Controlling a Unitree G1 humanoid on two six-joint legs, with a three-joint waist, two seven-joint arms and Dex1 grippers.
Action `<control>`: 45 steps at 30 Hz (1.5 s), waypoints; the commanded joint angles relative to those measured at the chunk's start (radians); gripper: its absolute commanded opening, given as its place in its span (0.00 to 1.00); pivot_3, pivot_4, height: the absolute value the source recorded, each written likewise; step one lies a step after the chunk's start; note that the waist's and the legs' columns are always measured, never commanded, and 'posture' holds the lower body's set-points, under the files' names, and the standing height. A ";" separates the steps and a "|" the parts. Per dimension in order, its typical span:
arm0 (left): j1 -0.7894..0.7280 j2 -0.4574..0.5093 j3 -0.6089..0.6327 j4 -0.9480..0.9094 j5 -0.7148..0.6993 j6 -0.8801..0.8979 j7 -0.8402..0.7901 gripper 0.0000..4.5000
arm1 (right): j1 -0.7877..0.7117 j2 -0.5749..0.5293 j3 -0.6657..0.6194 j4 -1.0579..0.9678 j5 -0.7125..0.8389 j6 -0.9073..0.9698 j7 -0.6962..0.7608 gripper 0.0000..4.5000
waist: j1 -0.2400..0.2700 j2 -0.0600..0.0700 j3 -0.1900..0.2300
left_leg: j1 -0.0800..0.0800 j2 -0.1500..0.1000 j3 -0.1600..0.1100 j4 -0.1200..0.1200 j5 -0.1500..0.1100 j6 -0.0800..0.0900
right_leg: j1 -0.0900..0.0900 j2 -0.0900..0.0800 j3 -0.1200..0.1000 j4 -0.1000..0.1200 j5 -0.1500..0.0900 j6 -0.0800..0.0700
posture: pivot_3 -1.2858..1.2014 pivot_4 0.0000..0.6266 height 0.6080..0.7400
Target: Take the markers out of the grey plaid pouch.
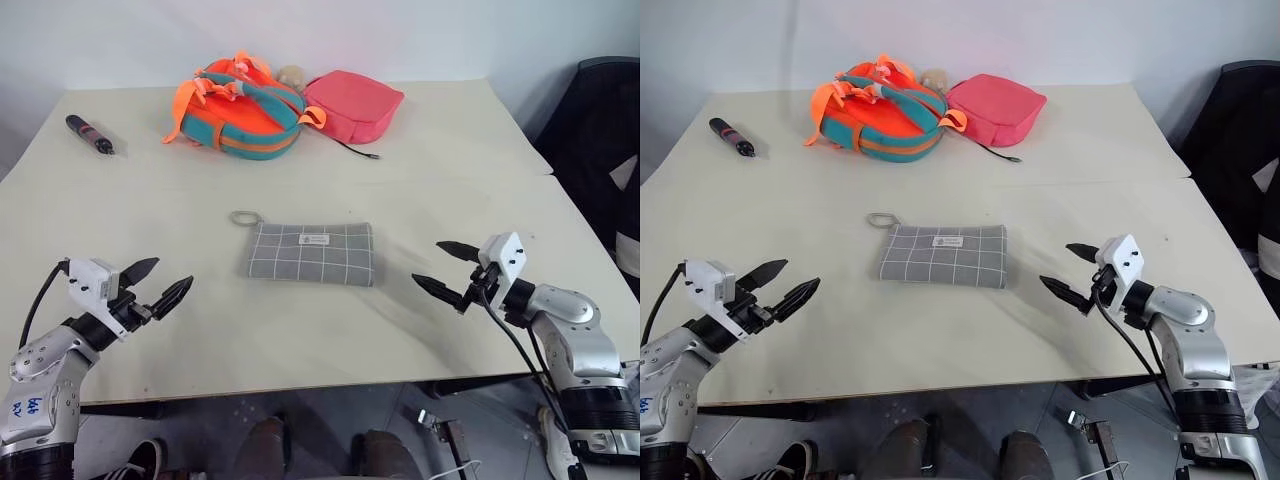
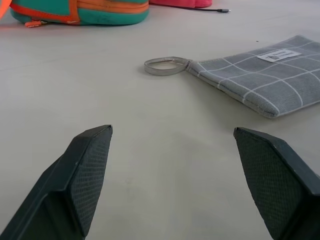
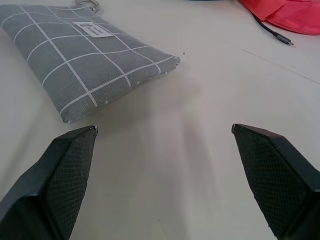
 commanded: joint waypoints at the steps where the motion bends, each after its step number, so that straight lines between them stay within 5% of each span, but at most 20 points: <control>1: 0.000 0.013 0.003 -0.033 0.002 -0.012 -0.009 0.92 | 0.008 0.005 -0.005 -0.053 0.002 -0.009 -0.011 1.00 | 0.000 0.000 0.000 | 0.000 0.000 0.000 0.000 0.000 0.000 | 0.000 0.000 0.000 0.000 0.000 0.000 | 0.52 0.24 1.00; 11: -0.051 -0.006 -0.042 -0.057 -0.009 0.054 0.015 0.93 | -0.036 0.056 0.016 -0.066 -0.003 0.006 -0.068 0.96 | 0.000 0.000 0.000 | 0.000 0.000 0.000 0.000 0.000 0.000 | 0.000 0.000 0.000 0.000 0.000 0.000 | 0.52 0.24 1.00; 13: -0.110 -0.032 -0.044 -0.057 -0.044 0.098 0.051 0.93 | -0.074 0.088 0.035 -0.059 -0.031 -0.001 -0.111 0.87 | 0.000 0.000 0.000 | 0.000 0.001 0.000 0.001 0.000 0.000 | 0.000 0.001 0.000 0.001 0.000 0.000 | 0.52 0.24 1.00; 24: -0.369 -0.074 -0.137 0.063 -0.083 0.400 0.133 0.93 | -0.238 0.261 0.188 0.102 -0.234 -0.158 -0.258 0.01 | -0.001 0.000 0.000 | -0.001 0.001 0.000 0.005 -0.001 -0.001 | 0.000 0.002 0.000 0.007 0.000 0.000 | 0.52 0.24 1.00; 33: -0.473 -0.060 -0.165 0.148 -0.149 0.736 0.140 0.93 | -0.177 0.235 0.311 0.134 -0.405 -0.324 -0.263 0.01 | -0.002 0.000 0.000 | 0.000 0.001 -0.001 0.006 -0.001 -0.001 | 0.000 0.002 0.000 0.006 0.000 0.000 | 0.52 0.24 1.00; 45: -0.622 -0.141 -0.111 0.298 -0.228 1.048 0.174 0.93 | -0.162 0.225 0.304 0.116 -0.403 -0.340 -0.275 0.01 | 0.001 0.000 0.000 | 0.001 0.000 -0.001 0.008 -0.001 -0.001 | 0.001 0.002 0.001 0.006 0.000 0.000 | 0.52 0.24 1.00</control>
